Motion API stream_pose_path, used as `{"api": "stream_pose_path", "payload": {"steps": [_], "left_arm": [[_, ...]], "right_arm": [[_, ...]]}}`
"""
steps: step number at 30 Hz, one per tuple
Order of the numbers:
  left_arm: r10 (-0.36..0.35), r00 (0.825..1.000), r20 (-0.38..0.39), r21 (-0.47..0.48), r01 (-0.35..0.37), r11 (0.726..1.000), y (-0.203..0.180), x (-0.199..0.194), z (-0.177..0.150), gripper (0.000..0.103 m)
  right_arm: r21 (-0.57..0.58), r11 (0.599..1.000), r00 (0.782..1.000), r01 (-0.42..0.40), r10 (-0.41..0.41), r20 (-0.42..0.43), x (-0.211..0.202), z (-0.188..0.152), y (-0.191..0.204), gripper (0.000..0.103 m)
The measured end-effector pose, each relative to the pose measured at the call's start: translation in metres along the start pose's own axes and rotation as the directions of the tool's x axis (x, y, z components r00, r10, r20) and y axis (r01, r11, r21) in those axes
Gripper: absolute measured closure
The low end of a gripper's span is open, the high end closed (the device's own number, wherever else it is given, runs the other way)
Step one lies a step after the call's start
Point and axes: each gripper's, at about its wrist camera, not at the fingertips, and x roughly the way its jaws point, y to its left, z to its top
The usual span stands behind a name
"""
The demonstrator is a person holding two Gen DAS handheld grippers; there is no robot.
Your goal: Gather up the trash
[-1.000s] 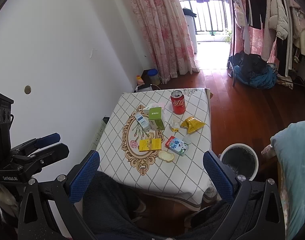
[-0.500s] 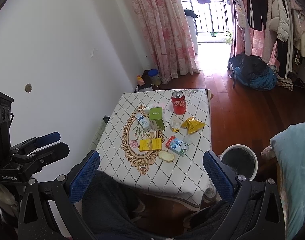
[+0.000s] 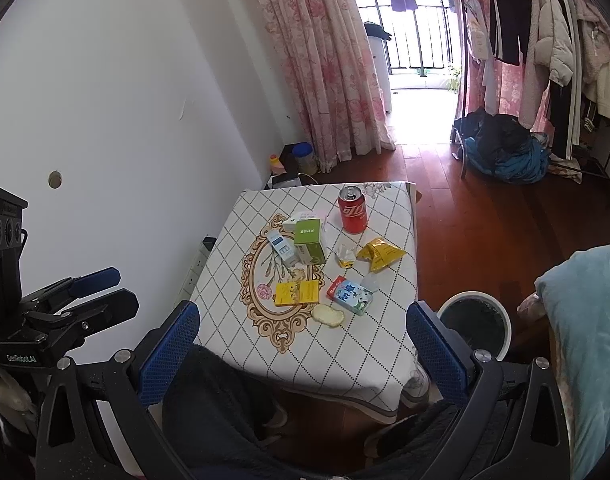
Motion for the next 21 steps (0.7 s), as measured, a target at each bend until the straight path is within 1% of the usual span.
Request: {"api": "stream_pose_path", "payload": {"steps": [12, 17, 18, 21], "left_arm": [[-0.004, 1.000, 0.004, 0.002, 0.004, 1.000, -0.004, -0.001, 0.002, 0.000], [-0.008, 1.000, 0.012, 0.010, 0.008, 1.000, -0.012, -0.004, 0.007, 0.000], [-0.011, 1.000, 0.015, 0.015, 0.011, 1.000, -0.011, -0.007, 0.003, 0.000], [-0.013, 1.000, 0.018, 0.017, 0.013, 1.000, -0.012, -0.007, 0.004, 0.000]], "right_arm": [[-0.005, 1.000, 1.000, 0.006, -0.006, 0.008, -0.005, 0.002, 0.002, 0.000], [-0.008, 1.000, 1.000, 0.007, -0.007, 0.016, -0.009, 0.002, 0.002, 0.000], [-0.008, 1.000, 1.000, 0.007, -0.007, 0.016, -0.009, 0.003, 0.002, 0.000], [-0.008, 1.000, 1.000, 0.007, -0.007, 0.017, -0.009, 0.003, 0.001, 0.000]]}}
